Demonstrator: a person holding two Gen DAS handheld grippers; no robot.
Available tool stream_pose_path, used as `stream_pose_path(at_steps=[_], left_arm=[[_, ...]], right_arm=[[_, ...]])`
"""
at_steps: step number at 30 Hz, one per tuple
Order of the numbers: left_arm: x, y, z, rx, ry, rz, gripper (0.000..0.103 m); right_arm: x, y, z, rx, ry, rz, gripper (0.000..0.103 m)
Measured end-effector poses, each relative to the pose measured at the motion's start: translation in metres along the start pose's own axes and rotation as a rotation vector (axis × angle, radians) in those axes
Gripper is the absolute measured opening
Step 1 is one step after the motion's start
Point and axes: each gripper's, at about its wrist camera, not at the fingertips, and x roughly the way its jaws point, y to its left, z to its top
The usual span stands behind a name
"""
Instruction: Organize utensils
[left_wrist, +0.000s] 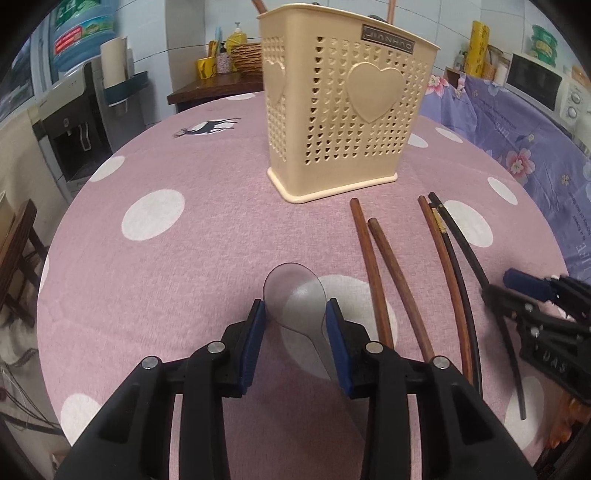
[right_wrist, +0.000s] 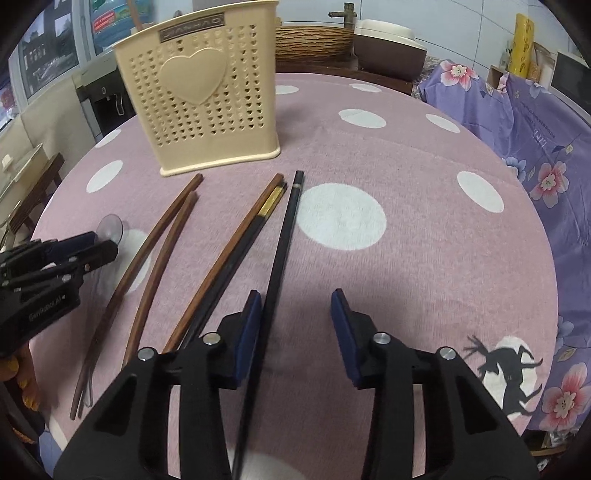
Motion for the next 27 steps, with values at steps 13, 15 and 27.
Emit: stream_pose_path(at_steps=[13,15,27], left_arm=[[0.008,0.004,0.01,0.016,0.0,-0.022,0.037],[0.01,0.001,0.011,0.026,-0.001,-0.009,0.041],[0.016,0.001,0.025,-0.069,0.037,0.028,0.043]], right_arm=[[0.018,0.002,0.025,-0.016,-0.004,-0.007,0.039],[0.019,0.002,0.027,-0.017,0.001,-0.005,0.039],[0.035,0.006,0.05,-0.001,0.016,-0.02,0.039]])
